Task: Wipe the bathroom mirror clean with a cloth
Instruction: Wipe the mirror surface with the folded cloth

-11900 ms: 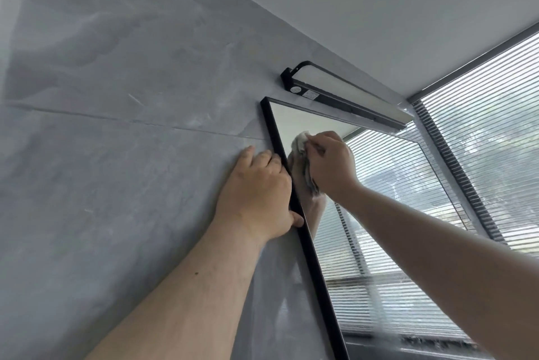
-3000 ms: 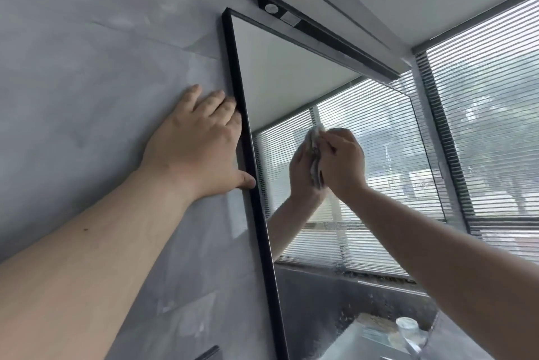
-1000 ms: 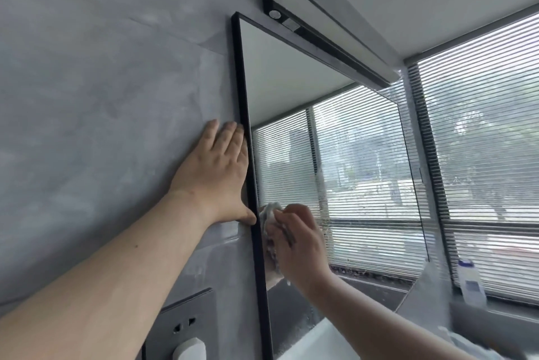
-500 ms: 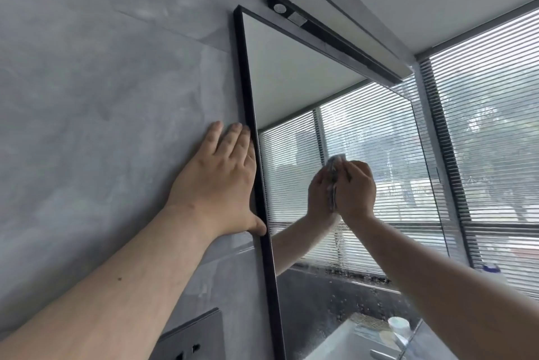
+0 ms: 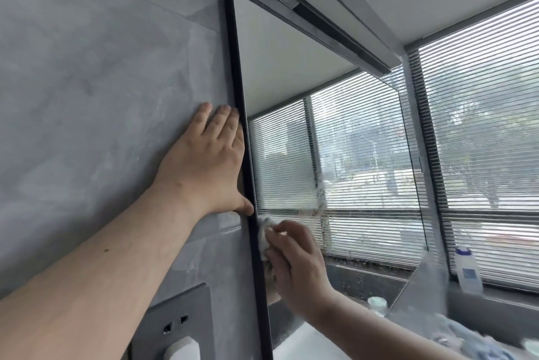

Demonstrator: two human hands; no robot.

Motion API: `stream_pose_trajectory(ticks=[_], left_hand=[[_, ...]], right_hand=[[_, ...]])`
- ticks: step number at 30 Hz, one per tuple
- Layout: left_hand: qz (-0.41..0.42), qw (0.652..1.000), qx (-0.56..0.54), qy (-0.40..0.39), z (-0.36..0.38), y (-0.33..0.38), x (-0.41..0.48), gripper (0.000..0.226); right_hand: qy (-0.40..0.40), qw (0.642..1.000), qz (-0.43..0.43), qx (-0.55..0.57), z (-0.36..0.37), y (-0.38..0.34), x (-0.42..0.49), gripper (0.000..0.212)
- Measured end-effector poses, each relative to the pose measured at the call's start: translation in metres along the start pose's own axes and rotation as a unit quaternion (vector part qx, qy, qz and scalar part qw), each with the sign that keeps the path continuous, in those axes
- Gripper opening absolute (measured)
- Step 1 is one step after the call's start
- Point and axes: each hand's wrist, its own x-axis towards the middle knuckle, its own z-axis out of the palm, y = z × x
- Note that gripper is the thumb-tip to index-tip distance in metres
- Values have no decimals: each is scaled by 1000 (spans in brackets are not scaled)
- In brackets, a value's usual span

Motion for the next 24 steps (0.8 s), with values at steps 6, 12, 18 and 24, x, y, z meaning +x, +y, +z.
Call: stream_pose_trajectory(ticks=[6,12,18,24], left_hand=[[0,1000,-7,1,1,0,0,144],[4,1000,-6,7,2,0,0,143],[8,1000,-1,8,2,0,0,142],[7,1000,-5,7,0,-1,0,143]], right_hand=[[50,988,145,3,-5,44,32,12],[118,928,347,-64,-23,113,74,18],[121,897,411,-110,-26,132,76,21],[68,946,314,-49,-12,54,38,17]])
